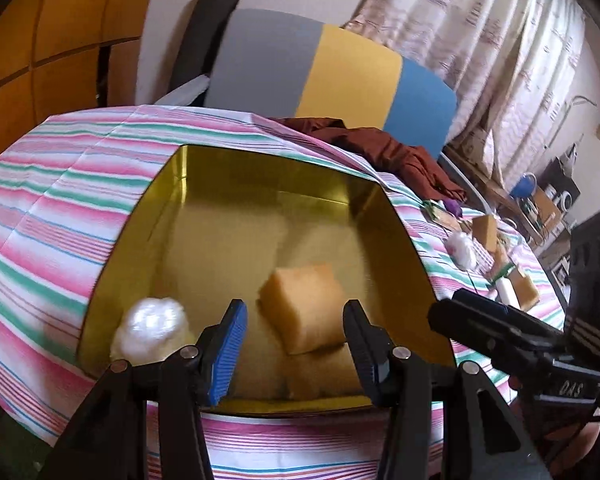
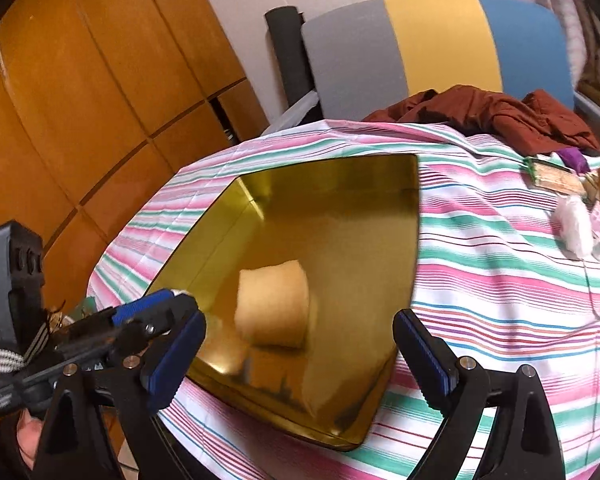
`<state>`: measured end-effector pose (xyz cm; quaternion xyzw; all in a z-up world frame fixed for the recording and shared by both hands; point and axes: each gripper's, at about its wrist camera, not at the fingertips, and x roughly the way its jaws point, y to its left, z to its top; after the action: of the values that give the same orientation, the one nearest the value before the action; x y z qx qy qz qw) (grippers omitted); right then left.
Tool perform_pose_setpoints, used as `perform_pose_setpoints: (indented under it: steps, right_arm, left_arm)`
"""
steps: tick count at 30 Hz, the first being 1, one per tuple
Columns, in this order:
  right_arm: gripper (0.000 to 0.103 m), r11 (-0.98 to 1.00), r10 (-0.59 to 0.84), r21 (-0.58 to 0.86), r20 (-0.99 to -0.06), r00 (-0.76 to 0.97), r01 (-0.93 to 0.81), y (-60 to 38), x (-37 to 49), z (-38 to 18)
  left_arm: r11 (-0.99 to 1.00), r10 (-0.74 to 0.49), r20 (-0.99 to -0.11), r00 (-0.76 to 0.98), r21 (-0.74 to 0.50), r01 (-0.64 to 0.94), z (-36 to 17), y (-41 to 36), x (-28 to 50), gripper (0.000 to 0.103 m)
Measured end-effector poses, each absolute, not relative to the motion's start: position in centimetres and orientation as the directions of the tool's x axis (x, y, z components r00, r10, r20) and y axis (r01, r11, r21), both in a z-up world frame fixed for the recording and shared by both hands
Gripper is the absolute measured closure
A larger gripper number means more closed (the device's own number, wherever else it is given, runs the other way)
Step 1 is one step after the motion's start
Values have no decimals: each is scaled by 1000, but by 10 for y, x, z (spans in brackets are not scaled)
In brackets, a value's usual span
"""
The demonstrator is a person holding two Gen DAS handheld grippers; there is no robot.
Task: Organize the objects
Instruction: 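Withdraw both open tools from the tray toward the remaining items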
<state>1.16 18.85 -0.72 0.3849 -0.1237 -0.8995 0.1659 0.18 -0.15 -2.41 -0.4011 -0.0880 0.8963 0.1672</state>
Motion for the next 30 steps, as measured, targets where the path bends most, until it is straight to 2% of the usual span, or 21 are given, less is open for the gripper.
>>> perform_pose_setpoints:
  steps: [9, 19, 30]
  right_arm:
    - [8, -928, -329, 350, -618, -714, 125, 224, 19, 1]
    - [8, -923, -225, 383, -611, -759, -35, 288, 36, -5]
    - [8, -939, -4, 261, -662, -750, -225, 383, 57, -23]
  left_arm:
    - [-911, 410, -698, -587, -287, -296, -15, 31, -1, 53]
    - [-865, 476, -700, -532, -264, -426, -7, 93, 5, 53]
    - [-796, 528, -717, -455, -231, -560, -4, 156, 13, 53]
